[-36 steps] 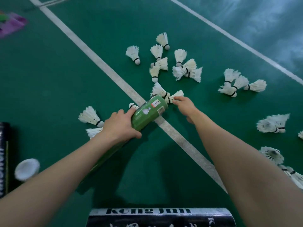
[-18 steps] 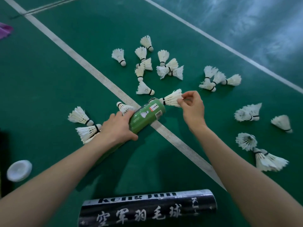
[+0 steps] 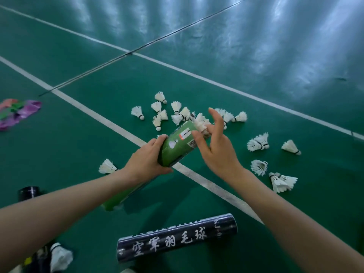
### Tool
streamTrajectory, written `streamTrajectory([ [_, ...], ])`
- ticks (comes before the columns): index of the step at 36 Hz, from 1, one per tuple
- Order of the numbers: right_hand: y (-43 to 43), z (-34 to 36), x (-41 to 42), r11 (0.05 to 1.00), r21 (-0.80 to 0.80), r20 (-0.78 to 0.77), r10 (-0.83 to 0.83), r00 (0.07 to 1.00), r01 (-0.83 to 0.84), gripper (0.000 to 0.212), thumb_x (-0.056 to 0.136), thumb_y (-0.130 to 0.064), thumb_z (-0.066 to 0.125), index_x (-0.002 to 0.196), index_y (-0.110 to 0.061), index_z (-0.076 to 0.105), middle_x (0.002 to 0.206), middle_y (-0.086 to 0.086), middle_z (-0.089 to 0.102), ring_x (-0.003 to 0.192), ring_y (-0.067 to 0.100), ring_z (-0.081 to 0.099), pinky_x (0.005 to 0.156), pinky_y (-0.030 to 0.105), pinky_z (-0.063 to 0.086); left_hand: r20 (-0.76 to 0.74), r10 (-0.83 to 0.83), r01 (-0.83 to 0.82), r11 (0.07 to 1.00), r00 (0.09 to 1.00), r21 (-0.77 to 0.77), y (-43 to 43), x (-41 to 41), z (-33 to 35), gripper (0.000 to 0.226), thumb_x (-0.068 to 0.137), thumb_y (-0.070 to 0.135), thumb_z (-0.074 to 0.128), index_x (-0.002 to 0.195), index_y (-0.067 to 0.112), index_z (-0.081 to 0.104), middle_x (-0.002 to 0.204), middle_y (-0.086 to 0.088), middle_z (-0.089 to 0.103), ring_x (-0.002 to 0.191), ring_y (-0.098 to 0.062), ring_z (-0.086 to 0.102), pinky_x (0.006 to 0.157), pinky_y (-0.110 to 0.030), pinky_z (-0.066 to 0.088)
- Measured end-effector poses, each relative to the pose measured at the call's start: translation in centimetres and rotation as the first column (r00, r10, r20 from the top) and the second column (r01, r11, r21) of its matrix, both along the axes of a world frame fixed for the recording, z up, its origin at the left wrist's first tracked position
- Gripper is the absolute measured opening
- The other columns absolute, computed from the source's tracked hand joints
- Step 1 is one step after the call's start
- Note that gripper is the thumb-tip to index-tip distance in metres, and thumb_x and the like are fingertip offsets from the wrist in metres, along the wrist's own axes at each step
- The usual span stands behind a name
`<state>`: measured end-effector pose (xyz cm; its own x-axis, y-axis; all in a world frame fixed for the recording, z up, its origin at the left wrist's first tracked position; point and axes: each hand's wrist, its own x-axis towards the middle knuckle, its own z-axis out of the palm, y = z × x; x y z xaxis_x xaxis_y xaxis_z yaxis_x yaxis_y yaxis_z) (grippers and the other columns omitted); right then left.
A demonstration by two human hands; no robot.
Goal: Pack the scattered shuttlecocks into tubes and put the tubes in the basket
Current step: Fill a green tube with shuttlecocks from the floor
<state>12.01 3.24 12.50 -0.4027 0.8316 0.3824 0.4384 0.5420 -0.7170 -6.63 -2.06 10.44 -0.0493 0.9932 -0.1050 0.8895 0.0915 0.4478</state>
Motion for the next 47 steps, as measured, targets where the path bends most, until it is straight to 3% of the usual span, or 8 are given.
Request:
streamTrajectory([
  [14, -10.3, 11.8, 6.3, 0.995, -0.053, 0.176, 0.095, 0.98, -0.087, 0.091, 0.094, -0.032, 0.056, 0.149, -0.031, -0.016, 0.154, 0.009, 0.031, 0.129, 0.018, 0.048, 0.099, 0.022, 0.034, 0.013, -0.074, 0.068, 0.96, 0.997, 0.272, -7.6, 5.4, 9.6, 0.093, 0.071, 0.024, 0.081, 0.147, 0.023, 0.027, 0.139, -0.002, 0.044, 0.118, -0.025, 0.049, 0.092, -0.039, 0.046],
  [20, -13.2, 13.8, 9.2, 0.993, -0.069, 0.294, 0.107, 0.95, -0.091, 0.099, 0.093, -0.034, 0.057, 0.14, -0.043, -0.029, 0.155, 0.005, 0.031, 0.055, -0.006, 0.047, 0.073, 0.019, 0.033, 0.0, -0.109, 0.101, 0.928, 0.994, 0.359, -10.0, 8.3, 10.5, 0.09, 0.069, 0.018, 0.08, 0.145, 0.02, 0.033, 0.132, -0.005, 0.048, 0.11, -0.027, 0.051, 0.084, -0.036, 0.045],
  [25, -14.7, 13.1, 10.9, 0.982, -0.147, 0.34, 0.164, 0.926, -0.12, 0.108, 0.086, -0.045, 0.063, 0.138, -0.049, -0.032, 0.153, 0.008, 0.033, 0.073, 0.005, 0.046, 0.081, 0.025, 0.042, 0.017, -0.138, 0.124, 0.932, 0.99, 0.341, -11.1, 10.1, 9.3, 0.086, 0.069, 0.016, 0.078, 0.144, 0.019, 0.035, 0.132, -0.005, 0.048, 0.11, -0.028, 0.052, 0.083, -0.035, 0.046],
  [29, -15.7, 11.9, 11.8, 0.949, -0.3, 0.198, 0.164, 0.966, -0.099, 0.105, 0.087, -0.046, 0.062, 0.138, -0.05, -0.03, 0.156, 0.0, 0.023, 0.123, 0.011, 0.052, 0.105, 0.026, 0.035, -0.008, -0.194, 0.185, 0.92, 0.981, 0.345, -10.8, 10.4, 8.6, 0.082, 0.067, 0.012, 0.076, 0.14, 0.019, 0.04, 0.128, -0.003, 0.051, 0.108, -0.029, 0.054, 0.085, -0.037, 0.046],
  [34, -15.2, 11.6, 12.6, 0.95, -0.307, 0.065, 0.084, 0.994, -0.06, 0.087, 0.093, -0.032, 0.059, 0.149, -0.037, -0.007, 0.119, -0.015, 0.059, 0.1, -0.006, 0.057, 0.087, 0.005, 0.036, 0.002, -0.186, 0.177, 0.936, 0.982, 0.304, -10.1, 10.1, 7.7, 0.087, 0.069, 0.014, 0.077, 0.144, 0.021, 0.033, 0.134, -0.002, 0.046, 0.111, -0.027, 0.052, 0.091, -0.039, 0.047],
  [37, -14.1, 10.9, 12.9, 0.946, -0.32, 0.13, 0.103, 0.986, -0.057, 0.083, 0.095, -0.031, 0.055, 0.15, -0.036, -0.008, 0.123, -0.01, 0.063, 0.087, -0.005, 0.059, 0.088, 0.019, 0.039, -0.006, -0.162, 0.158, 0.951, 0.987, 0.267, -9.9, 9.9, 7.1, 0.087, 0.071, 0.018, 0.077, 0.144, 0.024, 0.031, 0.134, -0.002, 0.046, 0.11, -0.027, 0.052, 0.086, -0.037, 0.046],
  [40, -13.5, 10.2, 12.0, 0.929, -0.36, 0.186, 0.157, 0.97, -0.081, 0.086, 0.096, -0.033, 0.052, 0.145, -0.044, -0.018, 0.139, 0.001, 0.053, 0.104, 0.014, 0.06, 0.101, 0.037, 0.04, -0.047, -0.161, 0.168, 0.95, 0.986, 0.264, -9.7, 10.2, 6.7, 0.086, 0.07, 0.018, 0.076, 0.144, 0.022, 0.032, 0.131, -0.004, 0.047, 0.109, -0.028, 0.053, 0.083, -0.037, 0.046],
  [47, -11.8, 9.6, 10.4, 0.888, -0.447, 0.159, 0.199, 0.967, -0.109, 0.102, 0.084, -0.059, 0.058, 0.142, -0.047, -0.026, 0.158, 0.001, 0.021, 0.139, 0.015, 0.034, 0.115, 0.037, 0.027, -0.09, -0.109, 0.126, 0.966, 0.99, 0.225, -9.2, 10.0, 6.0, 0.086, 0.071, 0.018, 0.075, 0.144, 0.021, 0.03, 0.129, -0.006, 0.048, 0.109, -0.03, 0.053, 0.084, -0.042, 0.048],
])
